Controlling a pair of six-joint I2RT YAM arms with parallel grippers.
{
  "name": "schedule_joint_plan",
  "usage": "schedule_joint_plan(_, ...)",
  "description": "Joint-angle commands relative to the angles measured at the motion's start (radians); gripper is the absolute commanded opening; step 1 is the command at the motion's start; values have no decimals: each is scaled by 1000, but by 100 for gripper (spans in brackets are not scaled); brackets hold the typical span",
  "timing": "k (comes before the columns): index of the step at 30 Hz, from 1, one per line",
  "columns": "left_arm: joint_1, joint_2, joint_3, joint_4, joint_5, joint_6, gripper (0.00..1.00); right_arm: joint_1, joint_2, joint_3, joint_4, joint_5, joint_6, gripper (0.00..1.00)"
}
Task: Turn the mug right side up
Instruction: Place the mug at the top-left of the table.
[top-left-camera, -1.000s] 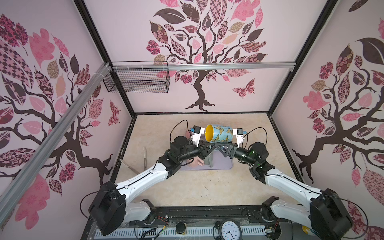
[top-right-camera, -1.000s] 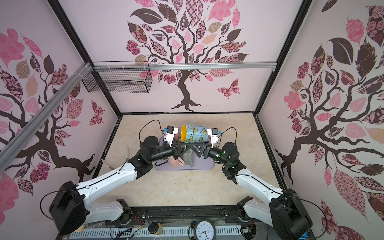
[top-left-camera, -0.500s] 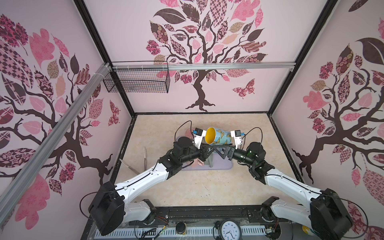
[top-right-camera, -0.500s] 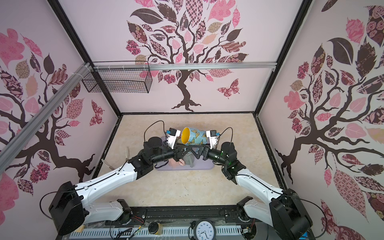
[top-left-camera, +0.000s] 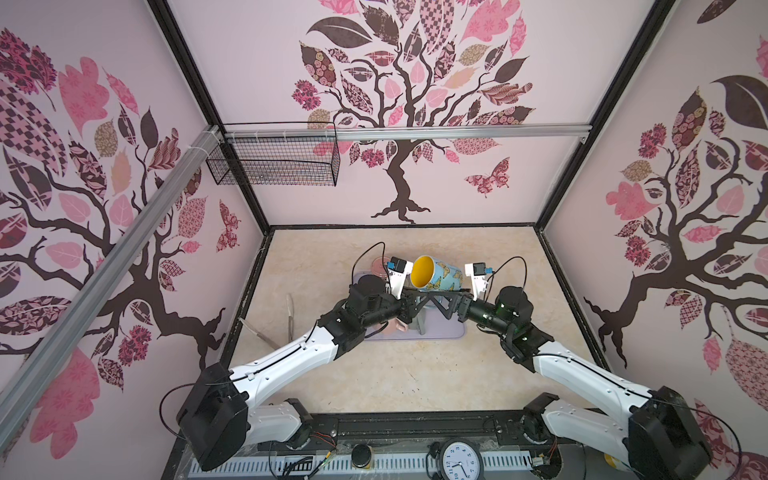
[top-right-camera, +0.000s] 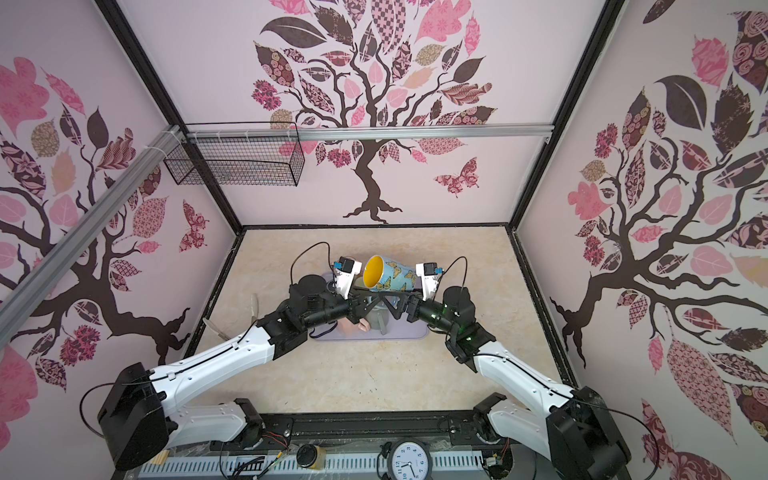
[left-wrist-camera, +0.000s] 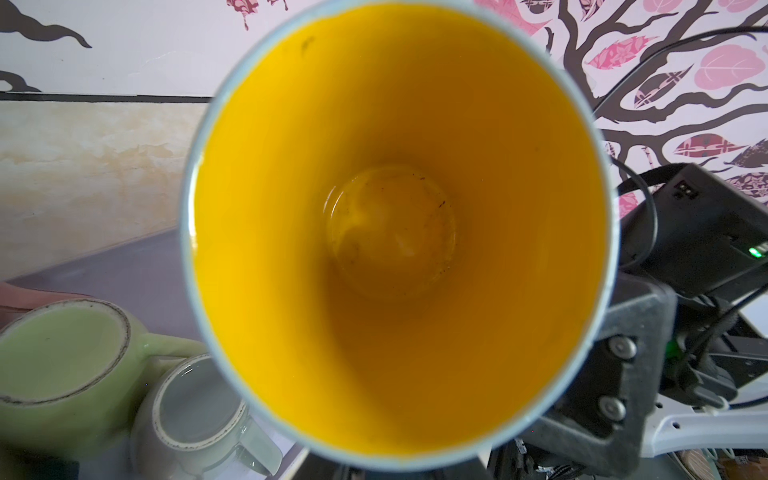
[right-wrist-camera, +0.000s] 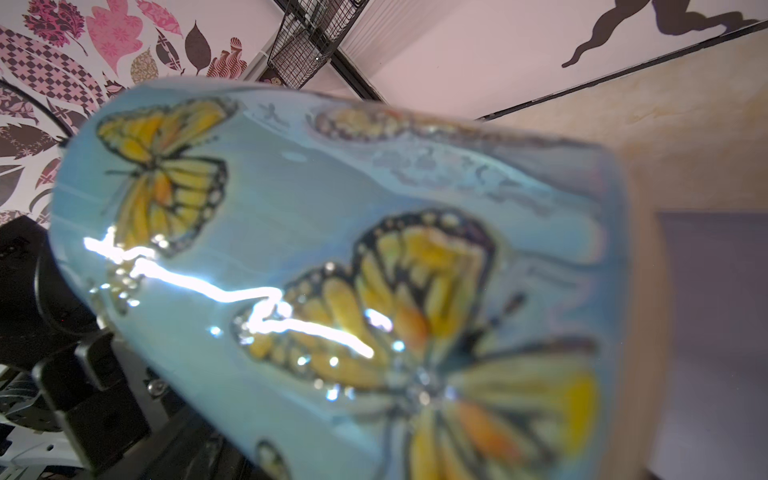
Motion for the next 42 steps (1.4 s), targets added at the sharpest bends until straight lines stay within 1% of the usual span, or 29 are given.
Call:
schedule_joint_plan(1, -4, -50, 74, 62, -41, 26, 0, 3, -43, 6, 7, 39, -34, 100)
schedule_joint_plan(8, -3, -44, 95, 24, -74, 43, 0, 3, -72, 12, -34, 59, -59, 100)
schedule_joint_plan(11, -3, -50, 117, -44, -98, 70, 0, 2, -80, 10, -50, 75, -65, 99)
schedule_joint_plan(16, -3, -66, 149, -111, -173, 108, 0, 3, -86, 17, -68, 84, -71, 99)
schedule_joint_plan(21, 4, -74, 179, -165, -244, 129, 0, 3, -118, 25, -114, 147, -82, 99)
schedule_joint_plan(25, 43, -76, 183, -179, -256, 115, 0, 3, -172, 21, -142, 191, -103, 100)
schedule_joint_plan(28, 91, -86, 181, -185, -263, 111, 0, 1, -201, 36, -203, 223, -131, 99)
schedule_joint_plan(31, 140, -92, 184, -217, -319, 120, 0, -2, -219, 62, -292, 249, -149, 100)
schedule_joint_plan(34, 170, -104, 186, -251, -410, 158, 0, -6, -230, 78, -368, 275, -160, 99)
schedule_joint_plan(39, 191, -111, 205, -311, -621, 246, 0, -12, -253, 72, -428, 280, -167, 100)
schedule_joint_plan(42, 234, -109, 209, -338, -670, 236, 0, -13, -267, 65, -457, 271, -173, 100)
